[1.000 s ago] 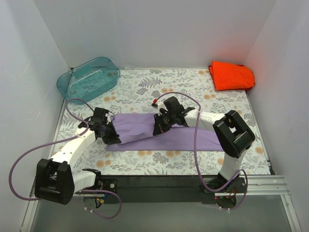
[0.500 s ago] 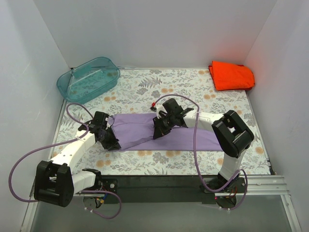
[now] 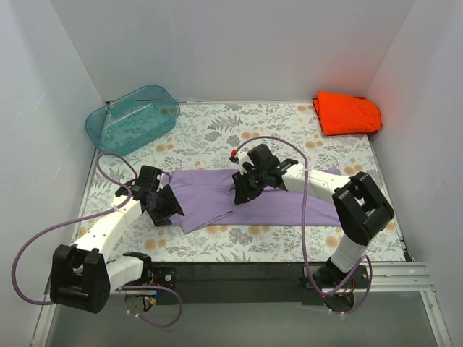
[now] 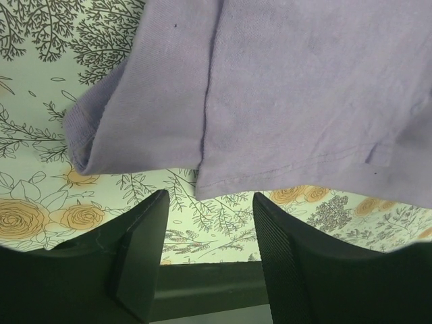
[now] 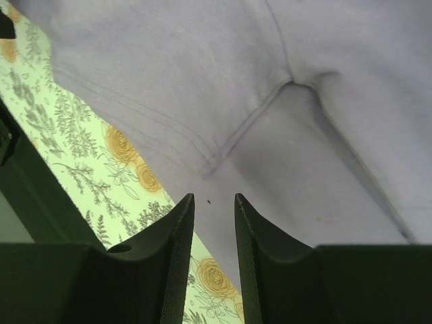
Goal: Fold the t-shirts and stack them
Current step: Fold the tshirt
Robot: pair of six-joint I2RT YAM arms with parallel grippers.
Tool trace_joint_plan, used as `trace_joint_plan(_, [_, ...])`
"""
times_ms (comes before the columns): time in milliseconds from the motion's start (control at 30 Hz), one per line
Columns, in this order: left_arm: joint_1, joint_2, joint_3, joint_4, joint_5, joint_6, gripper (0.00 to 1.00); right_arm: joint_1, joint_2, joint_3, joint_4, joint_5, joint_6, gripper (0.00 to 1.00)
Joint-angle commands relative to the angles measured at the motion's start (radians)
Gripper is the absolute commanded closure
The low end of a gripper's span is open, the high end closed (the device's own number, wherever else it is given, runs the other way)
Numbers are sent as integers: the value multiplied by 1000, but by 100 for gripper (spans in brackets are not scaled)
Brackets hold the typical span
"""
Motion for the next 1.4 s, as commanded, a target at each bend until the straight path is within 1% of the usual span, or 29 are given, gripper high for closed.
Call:
trace_joint_plan(0, [-2,-1,27,6,6,-11,47,0,-52,-17,-52,102,-27,63])
trace_joint_plan(33, [-2,-2,24,9,9,-14,44,-3,-65,-26,-55,171,-24,62])
trace_joint_plan(167, [-2,-18,14,22,3,-16,44,-64,-141,-81,-57,340,19,59])
trace_joint_plan(233, [-2,-7,39,37,-14,-14,44,-139,-198,-121,-57,397,54,56])
trace_joint_plan(267, [-2,1,51,42,-20,-9,44,-169,-218,-133,-58,455,71,55])
trace_joint_plan(300, [-2,14,66,51,-31,-5,44,-242,-261,-150,-55,475,85,52])
trace_joint_plan(367, [-2,62,111,77,-74,3,45,-330,-301,-195,-49,492,120,51])
trace_joint_plan(400, [-2,80,126,87,-91,7,47,-423,-341,-208,-46,492,131,50])
trace_joint_plan(467, [1,137,163,130,-124,18,50,-514,-375,-242,-17,463,148,48])
trace_joint_plan(500, [4,157,175,165,-128,27,50,-599,-399,-248,0,440,151,48])
trace_joint_plan(567, [12,229,212,201,-128,38,51,-669,-408,-259,34,384,156,48])
trace_joint_plan(633, [22,289,257,239,-128,61,51,-777,-395,-264,72,319,164,49])
trace_joint_plan(667, [27,320,277,247,-159,66,52,-811,-375,-267,87,295,173,49])
trace_joint_plan(700, [30,387,293,252,-164,70,55,-875,-361,-276,103,269,191,50])
trace_joint_plan(800, [52,470,358,258,-190,90,58,-969,-304,-288,190,166,219,50])
trace_joint_plan(867, [65,528,383,259,-209,93,61,-993,-271,-285,225,108,230,51])
trace_joint_plan(1033, [96,600,395,267,-233,87,63,-1040,-129,-262,305,51,239,51])
trace_joint_plan(1067, [102,608,390,269,-235,87,63,-1046,-90,-258,314,43,237,51])
trace_joint_plan(1233, [145,633,346,284,-243,84,65,-1101,1,-250,377,18,257,51])
trace_joint_plan(1267, [150,645,346,285,-241,86,65,-1121,27,-255,391,14,281,51])
trace_joint_plan(1367, [159,692,370,284,-232,87,66,-1143,76,-233,408,15,288,51])
